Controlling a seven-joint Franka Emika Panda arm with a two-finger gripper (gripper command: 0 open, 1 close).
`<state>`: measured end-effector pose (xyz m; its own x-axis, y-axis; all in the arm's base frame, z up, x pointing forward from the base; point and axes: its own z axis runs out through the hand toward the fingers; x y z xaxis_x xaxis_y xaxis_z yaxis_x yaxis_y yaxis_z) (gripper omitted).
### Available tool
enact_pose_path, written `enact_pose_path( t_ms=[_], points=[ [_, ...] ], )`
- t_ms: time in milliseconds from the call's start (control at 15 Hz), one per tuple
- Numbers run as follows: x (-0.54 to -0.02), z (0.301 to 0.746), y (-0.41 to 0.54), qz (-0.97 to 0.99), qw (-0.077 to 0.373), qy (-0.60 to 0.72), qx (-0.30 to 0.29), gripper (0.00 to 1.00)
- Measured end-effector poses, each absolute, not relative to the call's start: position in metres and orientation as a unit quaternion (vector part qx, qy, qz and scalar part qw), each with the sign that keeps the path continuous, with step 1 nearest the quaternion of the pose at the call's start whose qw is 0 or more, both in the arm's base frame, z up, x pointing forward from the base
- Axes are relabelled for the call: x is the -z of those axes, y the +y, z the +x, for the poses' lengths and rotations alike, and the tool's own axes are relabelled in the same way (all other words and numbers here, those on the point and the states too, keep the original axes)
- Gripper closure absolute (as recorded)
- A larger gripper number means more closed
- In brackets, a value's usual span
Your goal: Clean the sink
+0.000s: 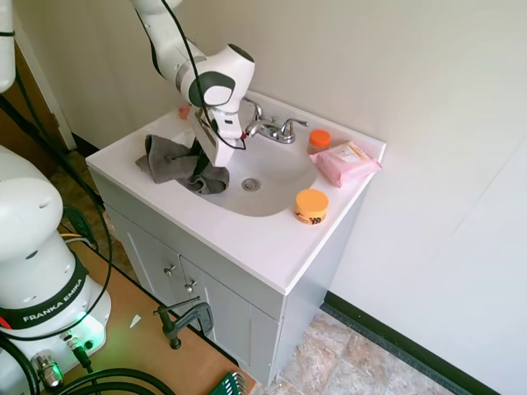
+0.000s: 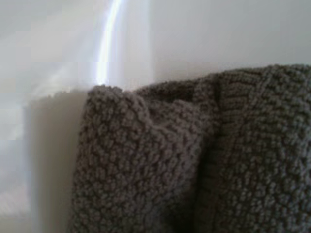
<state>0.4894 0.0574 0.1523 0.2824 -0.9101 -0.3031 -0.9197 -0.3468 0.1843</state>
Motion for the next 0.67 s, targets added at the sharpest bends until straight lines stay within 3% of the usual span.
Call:
enact_pose_path(
  t_ms=[667],
  points=[
    [-0.143, 0.466, 0.015, -0.859, -0.083, 0.498, -0.083, 1.0]
  ],
)
